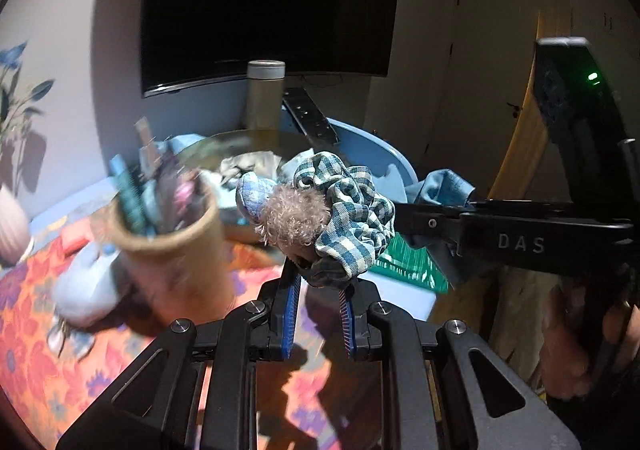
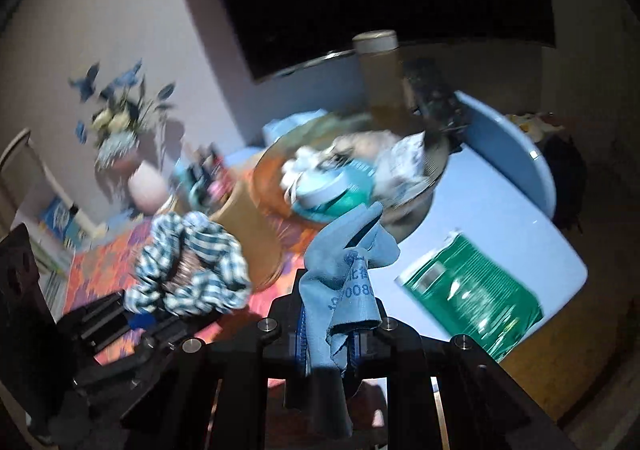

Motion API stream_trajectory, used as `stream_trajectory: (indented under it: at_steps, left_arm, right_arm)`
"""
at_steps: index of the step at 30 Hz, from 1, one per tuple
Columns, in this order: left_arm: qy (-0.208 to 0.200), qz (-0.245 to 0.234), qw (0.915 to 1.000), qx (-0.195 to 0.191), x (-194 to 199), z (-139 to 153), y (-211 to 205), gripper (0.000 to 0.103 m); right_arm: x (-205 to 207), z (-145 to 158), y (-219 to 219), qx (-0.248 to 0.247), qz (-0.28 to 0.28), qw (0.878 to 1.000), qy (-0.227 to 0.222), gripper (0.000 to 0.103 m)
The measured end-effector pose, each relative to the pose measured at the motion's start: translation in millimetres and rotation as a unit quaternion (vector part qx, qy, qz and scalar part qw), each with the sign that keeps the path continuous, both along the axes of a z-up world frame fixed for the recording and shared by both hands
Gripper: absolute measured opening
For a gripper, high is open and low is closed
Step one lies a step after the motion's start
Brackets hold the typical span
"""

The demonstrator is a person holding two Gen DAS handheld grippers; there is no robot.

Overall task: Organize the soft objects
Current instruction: 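Carry the bear and scrunchie with the left tool while the right tool carries the blue cloth toward the bowl, then open both tools over the glass bowl to drop the bear, scrunchie and cloth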

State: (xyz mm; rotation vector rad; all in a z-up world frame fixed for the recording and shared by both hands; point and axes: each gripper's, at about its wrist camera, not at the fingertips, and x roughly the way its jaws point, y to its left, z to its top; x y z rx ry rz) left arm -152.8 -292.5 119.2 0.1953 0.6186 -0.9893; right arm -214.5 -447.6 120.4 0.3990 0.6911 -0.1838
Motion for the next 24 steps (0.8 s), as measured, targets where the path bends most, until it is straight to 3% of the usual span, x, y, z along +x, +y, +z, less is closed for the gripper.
stream_trajectory:
  at_steps: [9,16,20,22,24]
  left_arm:
    - [-0.002,0.060,0.9972,0.044,32.4,30.2,-76.7,0.015]
    - [0.015,0.106,0.9924,0.060,76.6,29.0,-95.3,0.015]
    - [0.013,0.115,0.9910,0.068,93.3,25.1,-101.0,0.016]
    - [0.013,0.121,0.9900,0.070,102.3,23.0,-104.5,0.018]
    - [0.021,0.126,0.9896,0.067,110.2,21.0,-106.2,0.037]
  right_arm:
    - [35.5,28.1,-53.5,0.015,-0.020,0.999,-0.047,0.016]
    - [85.6,27.5,-99.5,0.080,-0.014,0.995,-0.054,0.016]
    - [115.1,26.0,-109.3,0.080,-0.008,0.996,-0.044,0.016]
    - [129.2,26.0,-111.0,0.080,-0.002,0.996,-0.043,0.016]
    - [143.5,25.2,-113.1,0.080,0.007,0.996,-0.042,0.018]
